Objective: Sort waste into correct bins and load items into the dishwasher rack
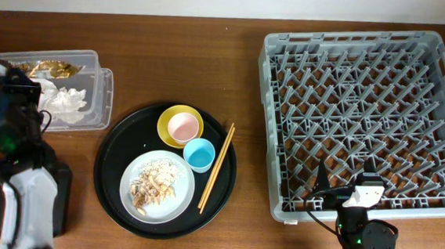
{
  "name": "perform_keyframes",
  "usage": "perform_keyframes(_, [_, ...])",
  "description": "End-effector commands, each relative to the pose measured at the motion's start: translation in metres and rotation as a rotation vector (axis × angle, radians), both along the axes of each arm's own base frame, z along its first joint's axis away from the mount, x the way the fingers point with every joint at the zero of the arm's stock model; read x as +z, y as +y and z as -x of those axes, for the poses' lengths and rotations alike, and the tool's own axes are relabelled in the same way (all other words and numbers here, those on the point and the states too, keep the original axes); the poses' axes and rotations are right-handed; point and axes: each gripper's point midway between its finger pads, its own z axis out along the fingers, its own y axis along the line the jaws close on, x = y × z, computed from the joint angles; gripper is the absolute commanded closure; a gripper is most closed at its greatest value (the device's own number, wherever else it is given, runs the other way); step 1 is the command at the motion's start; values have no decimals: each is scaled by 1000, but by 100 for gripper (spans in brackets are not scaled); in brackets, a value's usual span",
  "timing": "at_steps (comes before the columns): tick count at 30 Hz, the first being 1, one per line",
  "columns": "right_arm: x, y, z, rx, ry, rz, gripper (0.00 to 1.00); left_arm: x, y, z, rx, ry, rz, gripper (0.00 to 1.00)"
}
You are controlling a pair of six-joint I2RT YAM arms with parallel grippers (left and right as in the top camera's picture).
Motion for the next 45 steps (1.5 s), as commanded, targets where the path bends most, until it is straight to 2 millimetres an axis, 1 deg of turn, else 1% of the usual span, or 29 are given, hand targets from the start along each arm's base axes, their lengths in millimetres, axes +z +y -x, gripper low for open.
perform_keyframes(1, [-3, -3, 0, -12, 6, 7, 2, -38, 29, -9, 74, 169, -164, 96])
perform_keyframes(2, [-3, -3, 0, -12, 6, 7, 2, -44, 36, -10, 90, 215, -205, 83])
perform_keyframes(3, [-3, -3, 0, -12, 6, 7, 2, -47, 40, -10, 103, 242, -233, 80])
perform_keyframes(4, [-3, -3, 0, -12, 6, 7, 2, -47, 43, -9, 120, 258, -250, 65])
perform_keyframes(5, [-3, -3, 0, -12, 6, 7, 2, -44, 47, -8, 132, 258, -264, 46])
perform_keyframes(7, [-3, -3, 0, -12, 6, 7, 2, -37, 46, -9, 118, 243, -267, 19])
perform_keyframes(8, [-3, -3, 0, -12, 6, 7, 1, -32, 38, -11, 75, 227, -264, 19])
perform_keyframes(9, [-3, -3, 0, -12, 6, 7, 2, -21, 24, -17, -8, 187, -265, 8])
perform_keyframes(10, [-3, -3, 0, -12, 6, 7, 2, -10, 10, -20, -78, 149, -268, 3])
perform_keyframes(12, [-3, -3, 0, -12, 6, 7, 2, 25, -19, -18, -210, 56, -294, 1])
perform_keyframes(13, [-3, -3, 0, -12, 6, 7, 1, 34, -30, -14, -256, 35, -297, 1])
perform_keyframes(15, [-3, -3, 0, -12, 6, 7, 2, 60, -72, 2, -432, -16, -294, 1])
perform_keyframes(16, [-3, -3, 0, -12, 6, 7, 2, 69, -104, 19, -569, -28, -268, 1])
perform_keyframes(17, [-3, -3, 0, -12, 6, 7, 2, 67, -134, 37, -698, -16, -212, 1])
perform_keyframes(18, [-3, -3, 0, -12, 6, 7, 1, 59, -154, 53, -785, 15, -141, 1])
perform_keyframes(19, [-3, -3, 0, -12, 6, 7, 1, 42, -179, 73, -891, 76, -7, 1])
perform_keyframes(21, [-3, -3, 0, -12, 6, 7, 2, 6, -202, 97, -960, 212, 166, 1])
perform_keyframes(22, [-3, -3, 0, -12, 6, 7, 2, -1, -212, 103, -1009, 242, 152, 1])
perform_keyframes(24, [-3, -3, 0, -12, 6, 7, 2, 5, -234, 109, -1133, 206, 76, 1])
perform_keyframes(27, [-3, -3, 0, -12, 6, 7, 2, 8, -251, 115, -1171, 251, 71, 1])
perform_keyframes(30, [-3, -3, 0, -12, 6, 7, 2, -2, -249, 128, -1090, 490, -64, 1])
perform_keyframes(31, [-3, -3, 0, -12, 6, 7, 2, 0, -236, 135, -984, 621, -154, 1])
perform_keyframes(33, [-3, -3, 0, -12, 6, 7, 2, 12, -213, 145, -812, 739, -226, 1])
perform_keyframes(35, [-3, -3, 0, -12, 6, 7, 2, 26, -205, 150, -751, 756, -255, 1])
perform_keyframes(37, [-3, -3, 0, -12, 6, 7, 2, 25, -203, 150, -742, 766, -257, 1])
perform_keyframes(40, [-3, -3, 0, -12, 6, 7, 2, 24, -183, 151, -642, 813, -304, 1])
perform_keyframes(42, [-3, -3, 0, -12, 6, 7, 2, 25, -151, 157, -436, 869, -315, 1])
perform_keyframes(44, [-3, -3, 0, -12, 6, 7, 1, 27, -123, 168, -215, 877, -229, 1])
perform_keyframes(45, [-3, -3, 0, -12, 6, 7, 1, 27, -122, 168, -211, 879, -226, 1])
